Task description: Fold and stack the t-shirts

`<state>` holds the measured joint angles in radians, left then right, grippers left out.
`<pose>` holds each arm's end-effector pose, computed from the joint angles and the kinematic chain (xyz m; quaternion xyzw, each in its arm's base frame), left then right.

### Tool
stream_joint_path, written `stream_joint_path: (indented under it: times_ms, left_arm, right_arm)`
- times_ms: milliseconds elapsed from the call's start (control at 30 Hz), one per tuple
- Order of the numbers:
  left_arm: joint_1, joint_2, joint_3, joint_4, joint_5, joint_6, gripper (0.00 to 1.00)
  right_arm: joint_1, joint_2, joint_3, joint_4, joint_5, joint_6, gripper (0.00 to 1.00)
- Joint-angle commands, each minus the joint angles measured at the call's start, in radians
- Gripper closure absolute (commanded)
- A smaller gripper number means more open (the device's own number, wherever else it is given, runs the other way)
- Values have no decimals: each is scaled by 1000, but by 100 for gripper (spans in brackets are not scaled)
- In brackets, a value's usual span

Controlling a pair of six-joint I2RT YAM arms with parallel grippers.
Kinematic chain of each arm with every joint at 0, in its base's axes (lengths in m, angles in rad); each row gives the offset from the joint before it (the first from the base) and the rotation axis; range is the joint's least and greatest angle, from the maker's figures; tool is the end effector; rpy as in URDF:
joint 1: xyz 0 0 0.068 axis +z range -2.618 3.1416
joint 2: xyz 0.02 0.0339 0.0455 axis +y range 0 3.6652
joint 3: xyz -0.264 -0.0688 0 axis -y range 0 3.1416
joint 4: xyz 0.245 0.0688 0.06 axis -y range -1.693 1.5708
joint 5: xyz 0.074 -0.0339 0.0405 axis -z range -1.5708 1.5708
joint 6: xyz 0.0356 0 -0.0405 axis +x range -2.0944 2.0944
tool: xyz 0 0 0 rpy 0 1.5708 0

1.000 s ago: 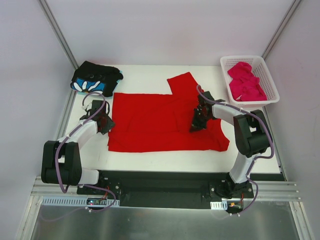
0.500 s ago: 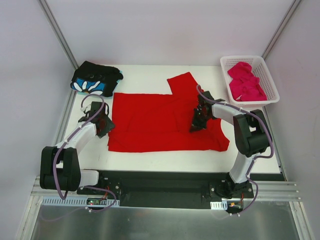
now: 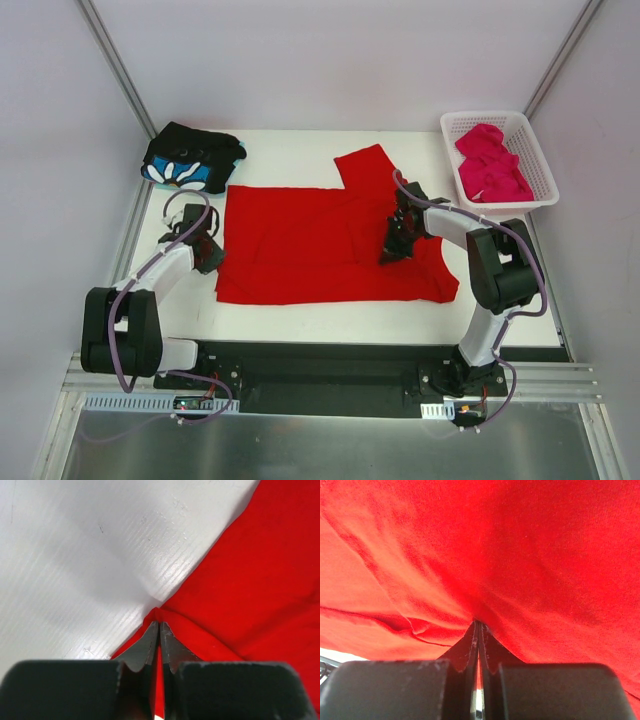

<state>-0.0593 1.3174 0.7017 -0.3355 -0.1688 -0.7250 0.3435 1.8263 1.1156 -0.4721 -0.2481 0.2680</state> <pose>0.2517 -0.0090 0.1877 -0.3344 0.8885 -0.0419 0.3114 0.3291 0.1270 0.1541 -0.0606 0.9721 0.1734 0.1459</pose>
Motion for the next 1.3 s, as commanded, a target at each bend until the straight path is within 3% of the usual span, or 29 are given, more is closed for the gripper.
stream_joint_path:
  times_ms: [0,633,1100,1267]
  left_arm:
    - [-13,20,-11,7,-14,-10,100]
    - [-19,31,114,12,-67,48,100]
    - [-19,-58,36,-14,-81,42,100]
    - [-19,-26,27,-16,-61,44,100]
  right_arm:
    - [-14,37,-16,-46,107,-44,99]
    - [-14,48,-8,-48,109,-41,99]
    - [-14,57,0,-49,110,-41,99]
    - [-14,57,0,-51,110,-39,99]
